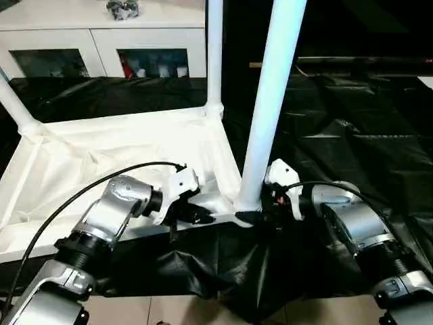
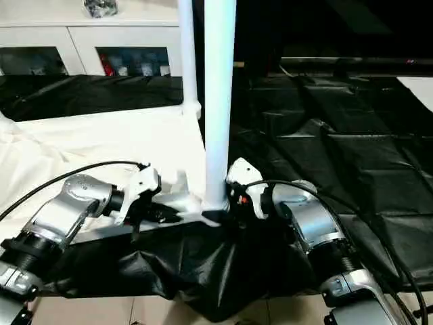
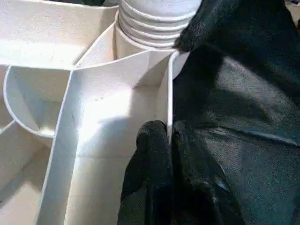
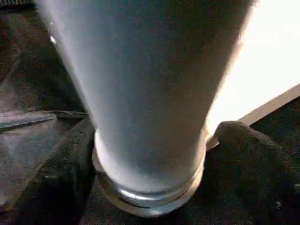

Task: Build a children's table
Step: Rotate leg to tighten

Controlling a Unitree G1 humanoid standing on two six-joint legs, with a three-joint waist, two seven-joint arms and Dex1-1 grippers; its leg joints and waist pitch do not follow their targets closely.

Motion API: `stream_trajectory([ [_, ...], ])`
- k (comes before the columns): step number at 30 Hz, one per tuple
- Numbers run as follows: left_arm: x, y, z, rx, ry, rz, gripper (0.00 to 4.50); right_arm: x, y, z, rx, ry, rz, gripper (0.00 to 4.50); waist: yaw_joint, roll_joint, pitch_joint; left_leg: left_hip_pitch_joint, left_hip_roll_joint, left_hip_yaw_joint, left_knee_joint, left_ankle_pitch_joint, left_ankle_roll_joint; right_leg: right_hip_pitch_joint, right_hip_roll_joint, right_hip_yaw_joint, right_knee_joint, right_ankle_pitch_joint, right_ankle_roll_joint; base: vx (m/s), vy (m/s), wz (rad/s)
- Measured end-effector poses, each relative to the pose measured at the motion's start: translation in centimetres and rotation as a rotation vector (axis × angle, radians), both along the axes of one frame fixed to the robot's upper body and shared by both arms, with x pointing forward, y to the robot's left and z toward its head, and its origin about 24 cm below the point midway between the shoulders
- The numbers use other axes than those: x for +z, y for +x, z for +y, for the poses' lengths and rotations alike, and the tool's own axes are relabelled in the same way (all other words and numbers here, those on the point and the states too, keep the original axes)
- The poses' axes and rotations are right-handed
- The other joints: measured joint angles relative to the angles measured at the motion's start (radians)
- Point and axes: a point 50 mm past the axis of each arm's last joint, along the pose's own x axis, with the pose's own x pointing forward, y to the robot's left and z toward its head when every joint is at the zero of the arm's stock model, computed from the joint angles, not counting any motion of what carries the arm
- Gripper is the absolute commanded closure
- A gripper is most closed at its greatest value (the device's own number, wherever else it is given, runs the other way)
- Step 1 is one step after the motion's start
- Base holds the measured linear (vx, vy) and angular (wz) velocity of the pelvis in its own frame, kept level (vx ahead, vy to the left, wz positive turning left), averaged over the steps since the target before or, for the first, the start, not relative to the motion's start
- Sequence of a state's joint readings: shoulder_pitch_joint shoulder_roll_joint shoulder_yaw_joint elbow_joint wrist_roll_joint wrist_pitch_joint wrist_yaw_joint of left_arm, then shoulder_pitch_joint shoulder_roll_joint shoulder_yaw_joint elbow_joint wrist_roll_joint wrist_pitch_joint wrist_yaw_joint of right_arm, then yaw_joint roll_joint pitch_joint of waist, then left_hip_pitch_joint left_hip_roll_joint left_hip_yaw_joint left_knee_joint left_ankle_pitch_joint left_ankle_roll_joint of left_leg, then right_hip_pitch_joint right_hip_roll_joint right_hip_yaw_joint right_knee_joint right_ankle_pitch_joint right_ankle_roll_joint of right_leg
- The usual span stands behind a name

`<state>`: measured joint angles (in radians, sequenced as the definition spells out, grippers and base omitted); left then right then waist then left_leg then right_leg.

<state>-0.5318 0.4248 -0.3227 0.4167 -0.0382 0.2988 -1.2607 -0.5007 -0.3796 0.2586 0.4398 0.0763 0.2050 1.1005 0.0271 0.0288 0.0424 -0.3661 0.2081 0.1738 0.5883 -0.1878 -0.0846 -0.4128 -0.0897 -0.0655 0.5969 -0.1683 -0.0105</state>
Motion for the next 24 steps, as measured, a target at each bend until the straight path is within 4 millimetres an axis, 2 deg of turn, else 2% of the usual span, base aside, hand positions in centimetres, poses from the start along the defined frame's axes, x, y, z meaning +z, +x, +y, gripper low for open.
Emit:
stream_trajectory([
  [10,0.0,0.0,-0.1,-0.003,0.0,0.0,4.5,-0.1,-0.2,0.2,0.025,0.008,-0.008,1.34,-0.001,0.0,0.0,0.0,0.0,0.0,0.0,0.0,0.0,0.0,0.0,0.0,0.0,0.0,0.0,0.0,0.0,0.0],
  [11,0.0,0.0,-0.1,-0.005,0.0,0.0,4.5,-0.2,-0.3,0.2,0.026,0.011,-0.004,1.55,0.001,0.0,0.0,0.0,0.0,0.0,0.0,0.0,0.0,0.0,0.0,0.0,0.0,0.0,0.0,0.0,0.0,0.0],
  [14,-0.1,0.0,-0.3,0.008,-0.004,-0.006,4.5,-0.3,-0.4,0.5,0.007,0.023,-0.007,1.67,0.002,0.0,0.0,0.0,0.0,0.0,0.0,0.0,0.0,0.001,0.0,0.0,0.0,0.0,0.0,0.0,0.0,0.0],
  [18,-0.6,0.9,-1.6,0.137,-0.022,-0.059,4.5,-1.1,0.6,0.6,-0.202,0.056,-0.032,1.76,0.0,-0.001,-0.001,0.002,0.0,0.0,0.003,0.0,0.0,0.007,0.0,0.0,0.0,0.0,0.0,0.0,0.0,0.0],
  [20,-0.8,1.5,-2.6,0.209,-0.026,-0.074,4.5,-1.5,1.2,0.8,-0.333,0.072,-0.046,1.78,-0.002,-0.001,-0.001,0.009,-0.001,0.0,0.003,0.0,0.0,0.01,-0.001,0.001,-0.001,-0.003,0.006,0.0,0.0,0.0],
  [24,-1.1,2.3,-4.7,0.322,-0.036,-0.089,4.5,-1.9,2.3,1.1,-0.545,0.072,-0.063,1.78,-0.015,0.0,-0.001,0.012,-0.002,-0.002,0.002,0.0,0.0,0.013,-0.002,0.002,-0.003,-0.004,0.007,0.0,0.0,0.0],
])
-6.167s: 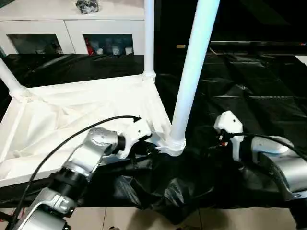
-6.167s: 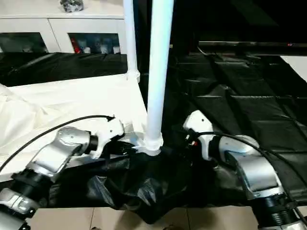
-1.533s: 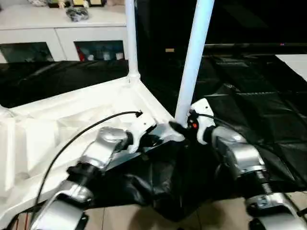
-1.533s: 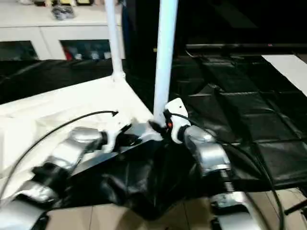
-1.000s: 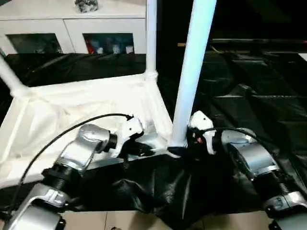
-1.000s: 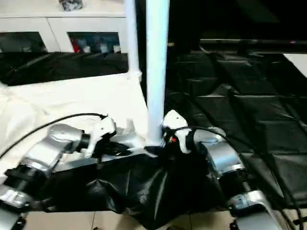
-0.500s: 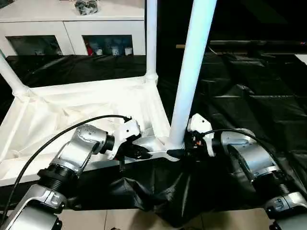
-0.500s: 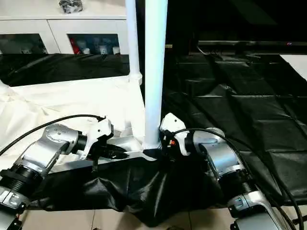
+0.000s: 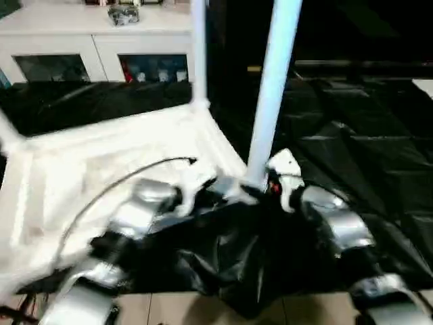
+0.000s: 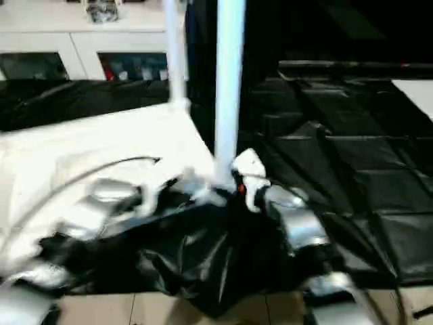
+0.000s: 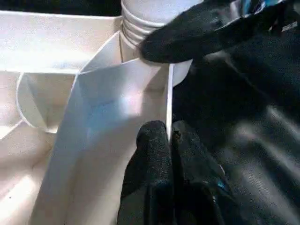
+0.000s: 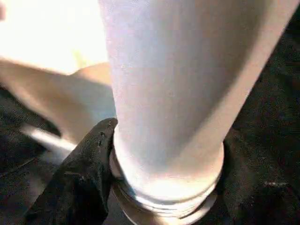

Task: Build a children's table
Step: Rotate leg to tighten

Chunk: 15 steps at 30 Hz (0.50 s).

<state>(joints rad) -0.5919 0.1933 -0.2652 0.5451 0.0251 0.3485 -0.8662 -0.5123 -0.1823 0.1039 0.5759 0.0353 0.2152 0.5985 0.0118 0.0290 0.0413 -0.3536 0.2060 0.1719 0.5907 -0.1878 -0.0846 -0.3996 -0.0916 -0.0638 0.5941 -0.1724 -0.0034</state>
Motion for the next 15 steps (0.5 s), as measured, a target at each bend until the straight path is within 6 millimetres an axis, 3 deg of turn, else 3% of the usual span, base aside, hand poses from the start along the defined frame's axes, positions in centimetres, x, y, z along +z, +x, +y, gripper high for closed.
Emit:
stream_trajectory([
  [3,-0.3,0.2,-0.6,0.056,-0.002,-0.003,4.5,-0.1,0.6,0.8,-0.094,0.003,0.001,1.78,-0.009,0.003,-0.002,0.001,0.0,0.0,0.0,0.0,0.0,0.001,0.0,0.0,0.0,0.0,0.0,0.0,0.0,0.0],
  [5,-0.3,0.2,-0.8,0.066,0.001,-0.009,4.5,-0.1,0.8,0.9,-0.11,-0.002,0.002,1.22,-0.01,0.003,-0.002,0.001,0.0,-0.001,0.0,0.0,0.0,0.001,0.0,-0.001,-0.001,0.0,0.001,0.0,0.0,0.0],
  [8,-0.2,0.2,-0.7,0.051,0.001,-0.011,4.5,-0.1,0.7,1.2,-0.109,0.024,0.009,1.06,-0.012,0.003,-0.002,0.001,0.0,-0.001,0.0,0.0,0.0,0.001,0.0,-0.001,-0.001,0.0,0.001,0.0,0.0,0.0],
  [13,0.1,-0.2,0.3,-0.019,0.004,-0.006,4.5,0.2,0.5,1.3,0.005,0.027,0.002,0.35,-0.017,0.002,-0.002,-0.006,0.001,-0.002,-0.002,0.0,0.0,-0.002,0.0,-0.002,-0.001,0.0,0.0,0.0,0.0,0.0],
  [15,0.2,-0.5,0.5,-0.057,-0.01,-0.001,4.5,0.4,0.3,1.1,0.063,0.014,-0.01,0.35,-0.013,0.002,-0.002,-0.008,0.001,-0.001,-0.004,0.0,0.0,-0.003,0.0,-0.002,0.0,0.002,-0.004,0.0,0.0,0.0],
])
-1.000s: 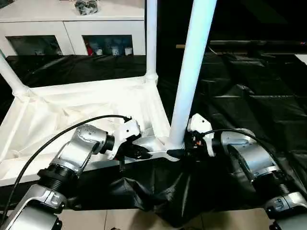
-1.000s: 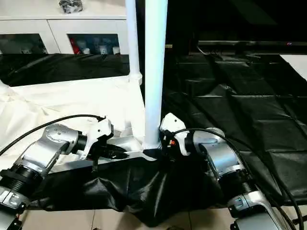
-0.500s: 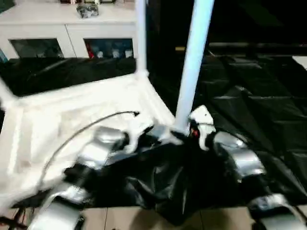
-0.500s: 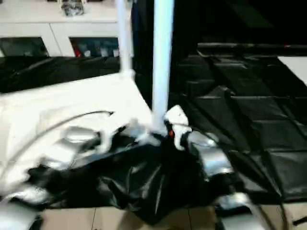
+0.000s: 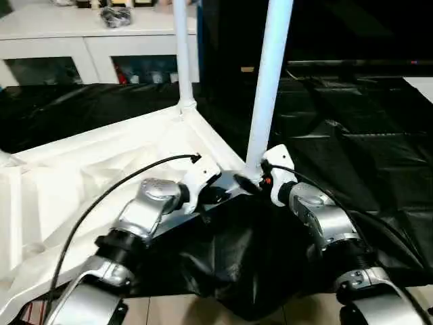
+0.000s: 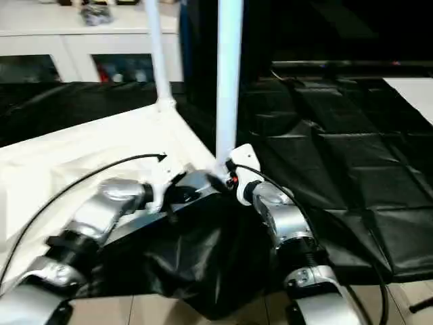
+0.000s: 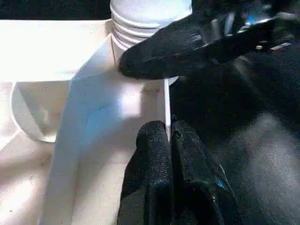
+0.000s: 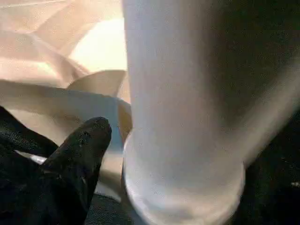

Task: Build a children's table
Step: Rotate leg to tighten

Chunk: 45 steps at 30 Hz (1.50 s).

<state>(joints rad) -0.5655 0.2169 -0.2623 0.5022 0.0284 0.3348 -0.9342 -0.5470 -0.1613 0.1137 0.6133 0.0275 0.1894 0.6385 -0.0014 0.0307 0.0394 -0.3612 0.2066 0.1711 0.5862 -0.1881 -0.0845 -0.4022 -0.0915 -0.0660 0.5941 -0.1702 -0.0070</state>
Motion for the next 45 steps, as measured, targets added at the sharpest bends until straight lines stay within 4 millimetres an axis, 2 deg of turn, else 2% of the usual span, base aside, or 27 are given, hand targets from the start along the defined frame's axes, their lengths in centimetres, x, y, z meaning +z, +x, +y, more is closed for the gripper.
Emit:
stream_trajectory([
  [3,0.3,-0.6,1.3,-0.074,-0.013,0.022,4.5,0.4,-0.8,-0.4,0.17,-0.029,-0.041,0.35,0.005,0.001,0.0,-0.005,0.001,0.001,-0.003,0.0,0.0,-0.005,0.001,-0.003,0.001,-0.002,0.002,0.0,0.0,0.0],
  [6,0.4,-0.7,1.8,-0.096,-0.013,0.03,4.5,0.5,-1.1,-0.4,0.23,-0.031,-0.049,0.35,0.011,0.001,0.0,-0.006,0.001,0.001,-0.005,0.003,0.005,-0.006,0.001,-0.003,0.001,-0.003,0.002,0.0,0.0,0.0],
  [13,0.4,-0.7,1.8,-0.098,-0.012,0.031,4.5,0.5,-1.1,-0.4,0.236,-0.032,-0.046,0.35,0.008,0.001,0.001,-0.005,0.0,0.001,0.001,0.0,0.0,-0.006,0.001,0.0,0.002,-0.002,0.001,0.0,0.0,0.0],
  [33,0.4,-0.7,1.8,-0.1,-0.012,0.032,4.5,0.5,-1.1,-0.4,0.237,-0.032,-0.046,0.35,0.008,0.001,0.001,-0.005,0.001,0.001,0.001,0.0,0.0,-0.005,0.001,0.0,0.002,-0.001,0.001,0.0,0.0,0.0],
  [35,0.5,-0.8,2.1,-0.122,-0.005,0.039,4.5,0.7,-1.3,-1.1,0.28,-0.045,-0.038,0.61,0.009,0.001,0.001,-0.005,0.001,0.001,0.001,0.0,0.0,-0.006,0.001,-0.001,0.002,-0.001,0.001,0.0,0.0,0.0],
  [37,0.3,-1.6,3.0,-0.191,-0.008,0.08,4.5,0.8,-2.4,-2.1,0.439,-0.091,0.004,0.73,0.014,0.0,0.001,-0.006,0.001,0.001,0.001,0.0,0.0,-0.005,0.001,-0.002,0.001,-0.002,0.001,0.0,0.0,0.0],
  [39,0.5,-1.9,3.6,-0.244,0.004,0.089,4.5,1.2,-3.0,-2.2,0.542,-0.097,0.03,1.06,0.027,0.0,0.001,-0.006,0.002,0.001,0.001,0.0,0.0,-0.005,0.001,-0.002,0.002,-0.002,0.001,0.0,0.0,0.0],
  [43,0.5,-2.0,3.9,-0.274,0.018,0.093,4.5,0.9,-3.3,-2.1,0.57,-0.079,0.055,1.26,0.035,0.0,0.001,-0.005,0.001,0.002,0.003,0.0,0.0,-0.004,0.0,0.0,0.003,-0.002,0.001,0.0,0.0,0.0],
  [45,0.5,-2.1,3.9,-0.279,0.017,0.095,4.5,0.9,-3.3,-2.1,0.571,-0.078,0.057,1.56,0.033,0.0,0.001,-0.005,0.001,0.002,0.005,0.0,0.0,-0.004,0.0,0.001,0.002,-0.001,0.001,0.0,0.0,0.0],
])
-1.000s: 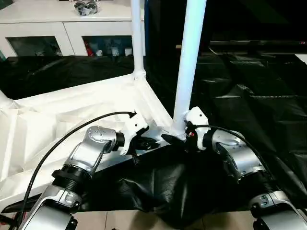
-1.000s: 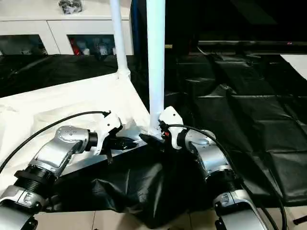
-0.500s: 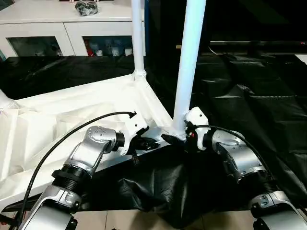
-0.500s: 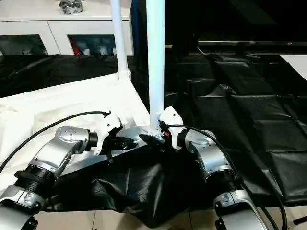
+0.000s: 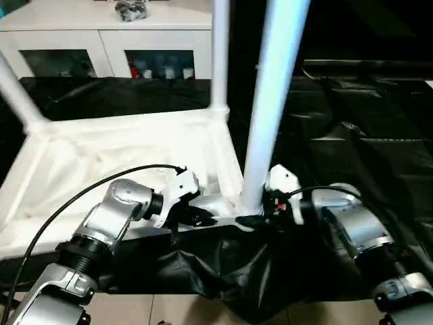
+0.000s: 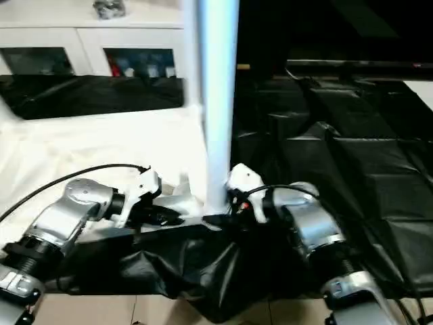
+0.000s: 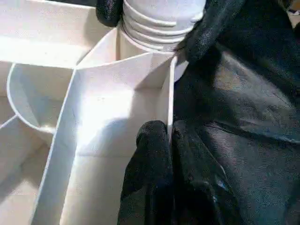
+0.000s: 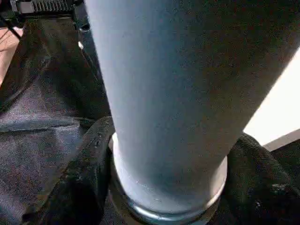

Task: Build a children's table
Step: Rotate leg to tighten

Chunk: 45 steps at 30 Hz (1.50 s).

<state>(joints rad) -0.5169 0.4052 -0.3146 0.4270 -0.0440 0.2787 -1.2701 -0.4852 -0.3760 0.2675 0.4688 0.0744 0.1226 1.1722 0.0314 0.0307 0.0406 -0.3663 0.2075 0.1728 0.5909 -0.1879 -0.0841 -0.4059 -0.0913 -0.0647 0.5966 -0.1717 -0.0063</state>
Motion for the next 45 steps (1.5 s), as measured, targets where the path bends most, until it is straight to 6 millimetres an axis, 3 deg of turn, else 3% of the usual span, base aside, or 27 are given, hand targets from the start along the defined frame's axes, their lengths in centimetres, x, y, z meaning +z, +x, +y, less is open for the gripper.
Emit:
stream_trajectory([
  [12,0.1,0.0,-0.2,-0.006,-0.002,-0.009,4.5,0.2,-0.1,0.1,0.003,0.01,0.009,1.75,0.004,0.0,0.0,0.0,0.0,0.0,-0.001,0.0,0.0,0.0,0.0,-0.001,0.0,0.0,0.0,0.0,0.0,0.0],
  [17,-0.3,0.8,-0.9,0.134,-0.007,-0.054,4.5,-0.6,0.9,0.6,-0.228,0.04,-0.025,1.75,-0.005,0.0,0.0,0.001,0.0,0.0,0.0,0.0,0.0,0.003,0.0,0.0,0.001,0.0,0.0,0.0,0.0,0.0],
  [22,-0.6,2.1,-2.7,0.297,-0.014,-0.085,4.5,-1.0,2.8,1.5,-0.529,0.061,-0.04,1.76,-0.028,0.001,-0.001,0.002,0.0,-0.002,0.0,0.0,0.0,0.004,0.0,0.0,0.0,0.0,0.001,0.0,0.0,0.0],
  [26,-0.8,2.5,-3.8,0.38,-0.023,-0.087,4.5,-1.2,3.5,2.2,-0.66,0.067,-0.048,1.76,-0.029,0.004,-0.003,0.003,-0.001,-0.001,0.0,0.0,0.0,0.005,0.0,0.0,0.0,-0.002,0.003,0.0,0.0,0.0],
  [27,-0.8,2.5,-3.9,0.387,-0.024,-0.09,4.5,-1.2,3.5,2.2,-0.676,0.07,-0.048,1.2,-0.029,0.004,-0.003,0.002,-0.001,-0.002,0.0,0.0,0.0,0.005,0.0,0.0,0.0,-0.002,0.005,0.0,0.0,0.0],
  [35,-0.8,2.4,-4.0,0.361,-0.02,-0.096,4.5,-1.1,3.4,2.4,-0.648,0.089,-0.032,0.48,-0.03,0.004,-0.003,0.002,-0.001,-0.002,0.0,0.0,0.0,0.005,0.0,0.0,-0.001,-0.002,0.005,0.0,0.0,0.0],
  [39,-0.6,1.9,-3.4,0.279,-0.015,-0.1,4.5,-0.8,3.0,1.9,-0.507,0.06,-0.049,0.1,-0.029,0.005,-0.003,0.002,0.0,-0.002,-0.004,0.0,0.0,0.004,0.0,0.0,-0.001,-0.001,0.002,0.0,0.0,0.0],
  [45,-0.5,0.7,-2.3,0.144,-0.04,-0.058,4.5,-0.2,1.3,0.2,-0.239,0.019,-0.039,0.1,-0.021,0.005,-0.003,-0.001,0.0,-0.001,-0.006,-0.001,0.002,0.002,0.0,-0.003,-0.002,-0.004,0.004,0.0,0.0,0.0],
])
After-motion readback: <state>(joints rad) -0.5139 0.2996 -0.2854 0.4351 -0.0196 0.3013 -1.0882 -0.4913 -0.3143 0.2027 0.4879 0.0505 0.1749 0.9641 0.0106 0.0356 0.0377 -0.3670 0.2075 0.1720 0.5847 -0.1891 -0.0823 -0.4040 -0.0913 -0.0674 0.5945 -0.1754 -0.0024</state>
